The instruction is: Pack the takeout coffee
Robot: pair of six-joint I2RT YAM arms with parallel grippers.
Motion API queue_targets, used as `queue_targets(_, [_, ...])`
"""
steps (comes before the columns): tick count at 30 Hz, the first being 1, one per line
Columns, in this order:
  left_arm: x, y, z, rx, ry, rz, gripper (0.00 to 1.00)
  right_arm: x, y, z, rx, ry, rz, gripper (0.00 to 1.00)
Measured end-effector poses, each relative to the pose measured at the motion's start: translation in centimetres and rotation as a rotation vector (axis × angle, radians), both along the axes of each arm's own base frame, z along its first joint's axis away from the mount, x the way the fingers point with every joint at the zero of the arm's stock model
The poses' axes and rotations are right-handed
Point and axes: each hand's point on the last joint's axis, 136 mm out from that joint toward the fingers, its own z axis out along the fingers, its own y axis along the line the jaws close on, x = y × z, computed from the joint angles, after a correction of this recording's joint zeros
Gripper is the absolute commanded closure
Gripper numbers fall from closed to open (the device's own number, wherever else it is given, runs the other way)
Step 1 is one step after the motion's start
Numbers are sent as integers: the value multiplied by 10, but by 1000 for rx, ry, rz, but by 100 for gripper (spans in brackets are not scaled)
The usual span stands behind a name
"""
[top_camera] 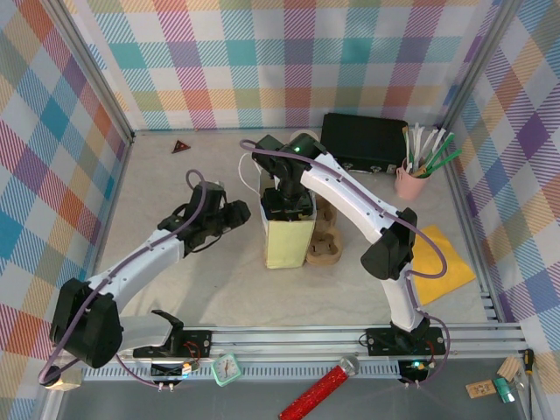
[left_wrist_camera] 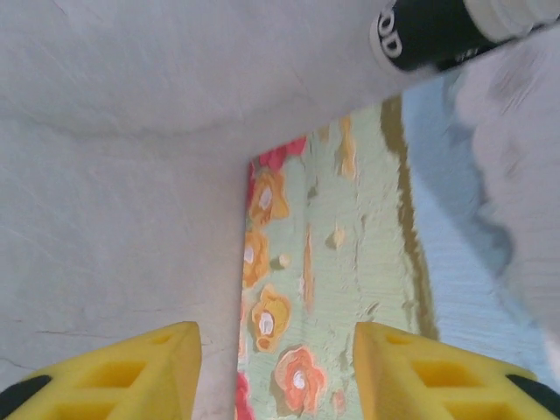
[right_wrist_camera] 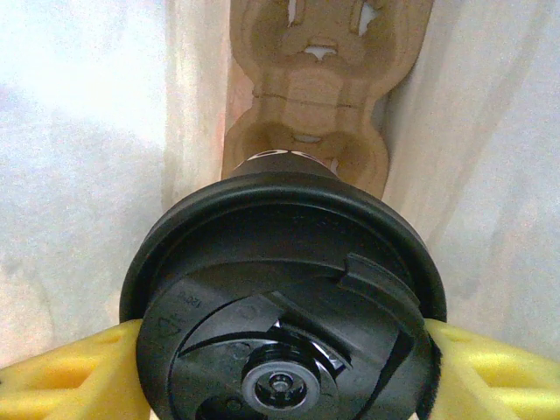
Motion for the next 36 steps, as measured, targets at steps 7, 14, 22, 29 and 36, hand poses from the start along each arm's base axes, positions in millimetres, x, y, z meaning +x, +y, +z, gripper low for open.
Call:
queue_targets(7, [2, 13, 26, 37, -42, 13, 41, -1, -1, 0, -5, 5, -3, 33])
queue_targets(14, [2, 30, 40, 75, -60, 34, 16, -4, 0, 0, -9, 9, -4, 33])
queue_targets(22, [1, 41, 66, 76, -118, 57, 0, -7, 1, 0, -10, 11, 5, 33])
queue_targets(29, [-2, 45, 75, 88, -128, 60, 0, -7, 1, 0, -13, 7, 4, 33])
queue_targets(36, [-5, 48, 90, 85, -157, 67, 0, -6, 1, -1, -16, 6, 4, 33])
